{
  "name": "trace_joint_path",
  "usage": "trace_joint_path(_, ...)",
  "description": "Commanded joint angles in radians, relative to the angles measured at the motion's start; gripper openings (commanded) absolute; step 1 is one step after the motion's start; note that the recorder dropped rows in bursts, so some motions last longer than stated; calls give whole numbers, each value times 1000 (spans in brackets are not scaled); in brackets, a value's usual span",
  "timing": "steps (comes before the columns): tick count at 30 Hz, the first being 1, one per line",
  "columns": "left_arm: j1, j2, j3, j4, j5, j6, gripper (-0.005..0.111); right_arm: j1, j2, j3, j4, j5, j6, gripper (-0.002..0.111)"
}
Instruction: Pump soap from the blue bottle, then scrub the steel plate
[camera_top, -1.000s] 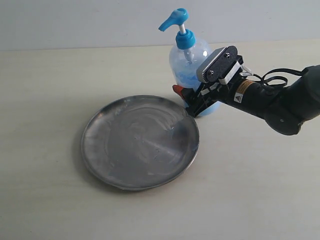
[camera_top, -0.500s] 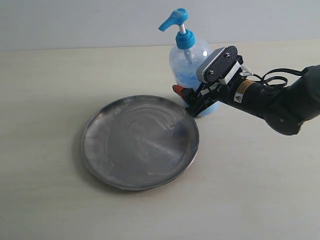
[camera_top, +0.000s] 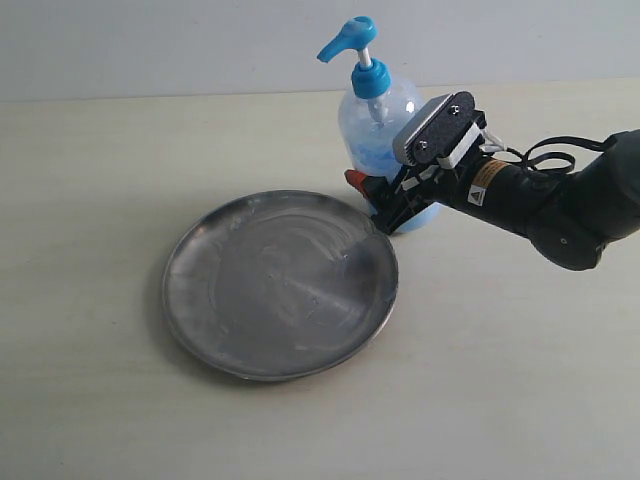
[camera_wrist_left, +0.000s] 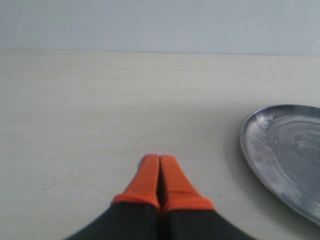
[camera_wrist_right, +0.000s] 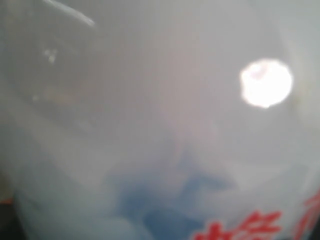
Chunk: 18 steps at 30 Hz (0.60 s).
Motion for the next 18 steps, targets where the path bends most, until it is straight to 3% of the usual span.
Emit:
trace_joint_path(1,3,30,3,-1,-38,-3,0,-2,-11,-10,4,-12,-12,0)
trace_joint_path(9,3,77,3,-1,-48,-3,0,-2,-11,-10,4,-12,-12,0)
trace_joint_path(18,3,147,-105,26,-44,-3,0,-2,-11,-10,4,-12,-10,0)
